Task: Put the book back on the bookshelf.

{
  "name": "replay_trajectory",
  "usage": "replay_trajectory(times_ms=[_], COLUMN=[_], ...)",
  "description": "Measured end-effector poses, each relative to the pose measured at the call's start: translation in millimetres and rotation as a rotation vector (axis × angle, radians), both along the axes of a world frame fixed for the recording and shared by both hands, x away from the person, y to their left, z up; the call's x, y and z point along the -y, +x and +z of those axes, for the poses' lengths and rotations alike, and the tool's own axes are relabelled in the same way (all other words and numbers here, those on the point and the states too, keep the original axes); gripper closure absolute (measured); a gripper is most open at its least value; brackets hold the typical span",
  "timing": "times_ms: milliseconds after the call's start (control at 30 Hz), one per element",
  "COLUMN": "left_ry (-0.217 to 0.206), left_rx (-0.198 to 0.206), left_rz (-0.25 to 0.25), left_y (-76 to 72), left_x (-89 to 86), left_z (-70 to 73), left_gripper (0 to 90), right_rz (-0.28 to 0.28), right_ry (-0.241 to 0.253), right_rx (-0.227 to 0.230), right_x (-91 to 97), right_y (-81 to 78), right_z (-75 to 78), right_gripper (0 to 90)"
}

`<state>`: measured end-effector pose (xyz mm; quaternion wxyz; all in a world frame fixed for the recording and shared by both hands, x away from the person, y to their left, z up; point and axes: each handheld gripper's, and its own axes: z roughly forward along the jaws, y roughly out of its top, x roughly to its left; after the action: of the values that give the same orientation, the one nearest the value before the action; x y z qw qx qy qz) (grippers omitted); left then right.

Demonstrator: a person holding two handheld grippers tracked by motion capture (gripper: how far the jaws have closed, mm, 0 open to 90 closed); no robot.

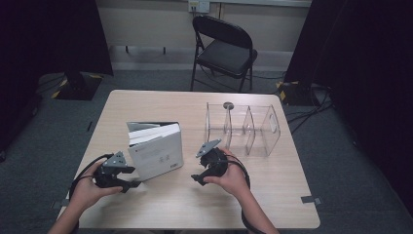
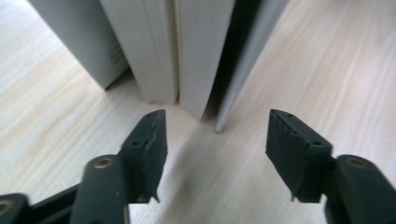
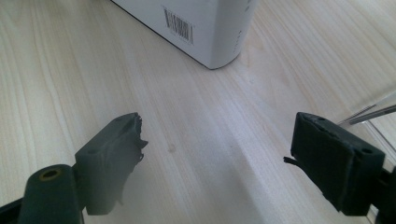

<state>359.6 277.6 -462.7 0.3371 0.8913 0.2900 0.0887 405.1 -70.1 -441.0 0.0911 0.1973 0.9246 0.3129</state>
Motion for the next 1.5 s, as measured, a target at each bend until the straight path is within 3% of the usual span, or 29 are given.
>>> replay_trajectory(times_ms=[267,533,567,700,800,967,1167,1233,1333,1367,1500], left_ry=[0.034,0.035,0.036,0.04,0.052,0.04,0.03,-0.005,0.005,-0.016,-0.032], left_rx=[0.001,0.0,-0.016,0.002,-0.006,-0.009,0.034,0.028,0.037,0.039,0.037], left_rz=[0.017,0.032,0.03,0.043,0.04,0.049,0.03,0.042,0.021,0.03,0.025], left_y=[0.2,-0.7,-1.1,-0.9,-0.6,-1.4,-3.7,-5.1,-4.9,-5.3,-5.6], left_x=[-1.2,-1.2,-1.2,-2.2,-3.0,-3.6,-4.7,-3.6,-4.9,-4.0,-4.6], left_z=[-10.7,-18.3,-18.7,-21.1,-22.2,-23.9,-27.8,-30.1,-31.4,-32.2,-33.5], left_gripper=[31.4,27.7,27.3,24.8,24.5,23.6,19.0,18.5,14.6,14.5,14.0], right_rz=[0.02,0.043,0.045,0.049,0.052,0.064,0.082,0.071,0.083,0.089,0.101], right_ry=[-0.016,-0.015,-0.015,-0.003,-0.007,-0.026,-0.036,-0.049,-0.048,-0.048,-0.043], right_rx=[0.007,0.009,0.008,0.014,0.012,0.008,0.018,0.011,0.011,0.004,-0.002], right_x=[-1.4,-5.8,-6.4,-7.3,-7.5,-8.6,-11.8,-13.1,-14.6,-15.1,-17.9], right_y=[3.6,11.2,12.0,15.8,18.7,23.3,28.0,27.9,30.3,30.9,34.3], right_z=[11.2,27.7,29.8,38.9,44.4,51.7,61.2,65.3,70.0,71.6,77.2], right_gripper=[15.8,15.8,15.8,15.8,16.0,16.6,16.4,16.0,16.0,16.0,16.1])
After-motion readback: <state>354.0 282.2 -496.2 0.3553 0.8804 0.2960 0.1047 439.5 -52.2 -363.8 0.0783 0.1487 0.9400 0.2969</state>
